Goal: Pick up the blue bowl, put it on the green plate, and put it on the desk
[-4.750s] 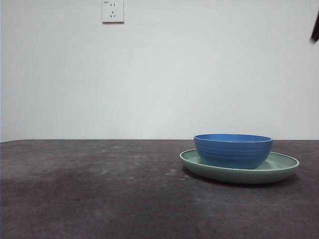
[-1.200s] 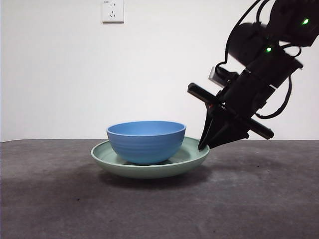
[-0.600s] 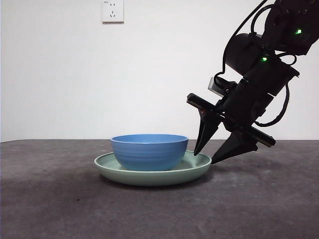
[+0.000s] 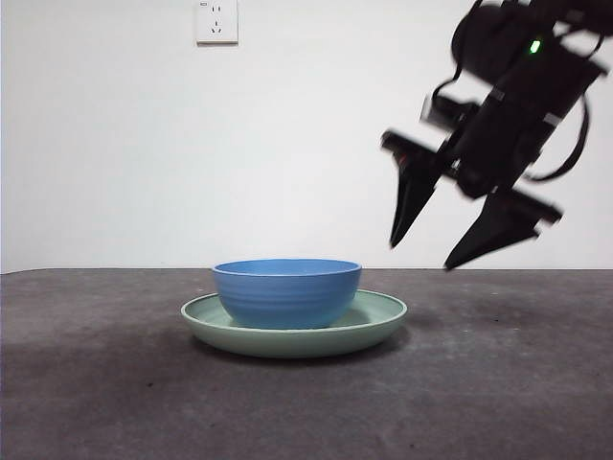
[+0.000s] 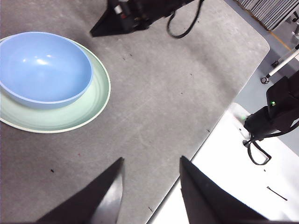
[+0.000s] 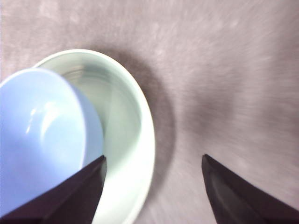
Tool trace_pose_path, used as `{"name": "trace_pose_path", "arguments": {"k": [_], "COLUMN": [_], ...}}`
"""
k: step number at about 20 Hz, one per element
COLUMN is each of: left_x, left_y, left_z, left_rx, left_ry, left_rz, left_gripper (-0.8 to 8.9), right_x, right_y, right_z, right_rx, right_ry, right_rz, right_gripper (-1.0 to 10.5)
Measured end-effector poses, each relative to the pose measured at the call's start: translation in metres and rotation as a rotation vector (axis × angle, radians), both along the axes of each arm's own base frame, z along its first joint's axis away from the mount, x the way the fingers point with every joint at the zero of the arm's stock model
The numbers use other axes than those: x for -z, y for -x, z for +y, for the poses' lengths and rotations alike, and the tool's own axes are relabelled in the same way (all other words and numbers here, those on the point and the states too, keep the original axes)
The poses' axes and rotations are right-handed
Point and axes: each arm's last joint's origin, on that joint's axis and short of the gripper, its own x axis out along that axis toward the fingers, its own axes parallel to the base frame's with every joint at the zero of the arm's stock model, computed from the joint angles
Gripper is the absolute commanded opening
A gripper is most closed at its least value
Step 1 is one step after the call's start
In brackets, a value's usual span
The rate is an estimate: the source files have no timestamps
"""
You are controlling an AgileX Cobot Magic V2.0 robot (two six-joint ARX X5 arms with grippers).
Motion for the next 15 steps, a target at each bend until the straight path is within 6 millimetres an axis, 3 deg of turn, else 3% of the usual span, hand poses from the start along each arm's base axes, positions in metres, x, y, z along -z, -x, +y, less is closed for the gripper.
{"name": "trace_pose_path", "arguments": {"k": [4, 10, 15], "left_x": [0.000, 0.000, 0.000], "left_y": [0.000, 0.000, 0.000], "left_z": [0.000, 0.000, 0.000], "left_rx": [0.000, 0.000, 0.000], "left_ry": [0.000, 0.000, 0.000], "left_rz": [0.000, 0.000, 0.000], "left_gripper": [1.87, 1.86, 1.86], "right_x": [-0.042, -0.093, -0.111], "right_y": [0.031, 0.103, 0.148], "right_z": [-0.009, -0.014, -0.022], "right_rx": [-0.075, -0.288, -0.390], "right_ry": [0.028, 0.017, 0.005], "right_rz": [-0.087, -0.163, -0.180], "right_gripper": [3.2, 3.2, 3.2]}}
